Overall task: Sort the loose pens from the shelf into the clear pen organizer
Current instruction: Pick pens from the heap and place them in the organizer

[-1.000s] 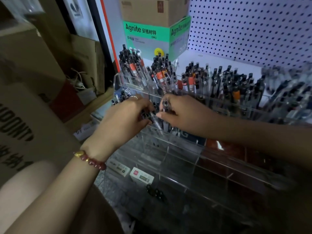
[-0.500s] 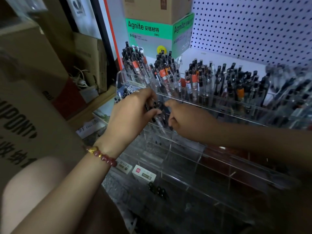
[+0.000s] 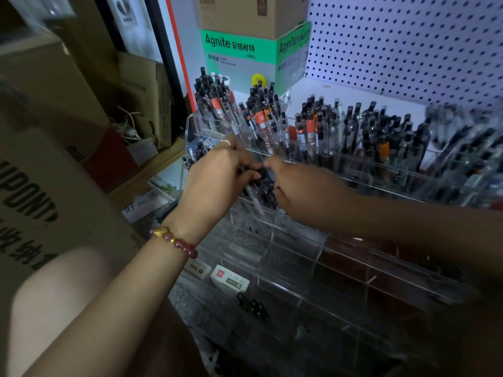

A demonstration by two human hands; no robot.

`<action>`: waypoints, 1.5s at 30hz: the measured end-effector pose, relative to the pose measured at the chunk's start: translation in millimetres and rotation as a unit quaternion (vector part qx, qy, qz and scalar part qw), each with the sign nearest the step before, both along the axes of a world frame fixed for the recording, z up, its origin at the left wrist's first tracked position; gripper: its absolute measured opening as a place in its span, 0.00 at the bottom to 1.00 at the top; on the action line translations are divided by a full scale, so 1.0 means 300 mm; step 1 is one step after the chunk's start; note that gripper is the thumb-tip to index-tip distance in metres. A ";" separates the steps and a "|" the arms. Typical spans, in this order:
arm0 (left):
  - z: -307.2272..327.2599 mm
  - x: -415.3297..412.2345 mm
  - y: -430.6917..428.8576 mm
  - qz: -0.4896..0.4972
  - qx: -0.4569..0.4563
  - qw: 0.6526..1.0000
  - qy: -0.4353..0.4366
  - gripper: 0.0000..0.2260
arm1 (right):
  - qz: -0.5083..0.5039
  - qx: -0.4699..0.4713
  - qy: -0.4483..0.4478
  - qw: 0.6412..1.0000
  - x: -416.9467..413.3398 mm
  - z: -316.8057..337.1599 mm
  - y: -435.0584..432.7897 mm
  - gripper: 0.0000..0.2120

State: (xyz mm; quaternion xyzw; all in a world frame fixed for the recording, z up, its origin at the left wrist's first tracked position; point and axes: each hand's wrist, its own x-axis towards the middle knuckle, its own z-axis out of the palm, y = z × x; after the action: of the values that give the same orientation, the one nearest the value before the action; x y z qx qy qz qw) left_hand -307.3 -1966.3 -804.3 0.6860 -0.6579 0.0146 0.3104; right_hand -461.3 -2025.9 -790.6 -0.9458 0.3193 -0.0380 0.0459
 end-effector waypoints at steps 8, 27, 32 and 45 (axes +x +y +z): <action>0.032 0.038 0.039 -0.022 0.071 0.997 0.023 0.13 | 0.043 0.038 0.006 0.998 -0.013 -0.013 -0.023 0.12; -0.020 0.002 0.012 -0.050 -0.021 0.998 -0.031 0.07 | 0.046 0.031 -0.011 0.998 -0.038 -0.026 -0.021 0.10; -0.024 -0.001 -0.005 -0.015 -0.018 0.999 -0.039 0.06 | 0.048 0.025 -0.042 0.998 -0.069 -0.003 -0.001 0.09; 0.244 -0.103 -0.024 -0.087 -0.194 0.976 -0.050 0.12 | 0.041 -0.093 -0.346 0.933 -0.252 0.299 -0.030 0.05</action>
State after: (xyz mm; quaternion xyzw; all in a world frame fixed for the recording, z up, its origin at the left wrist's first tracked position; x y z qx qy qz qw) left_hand -338.2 -1973.3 -731.1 0.5515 -0.7143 0.1490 0.4043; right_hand -536.9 -2034.8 -701.1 -0.8863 0.2394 -0.3909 0.0669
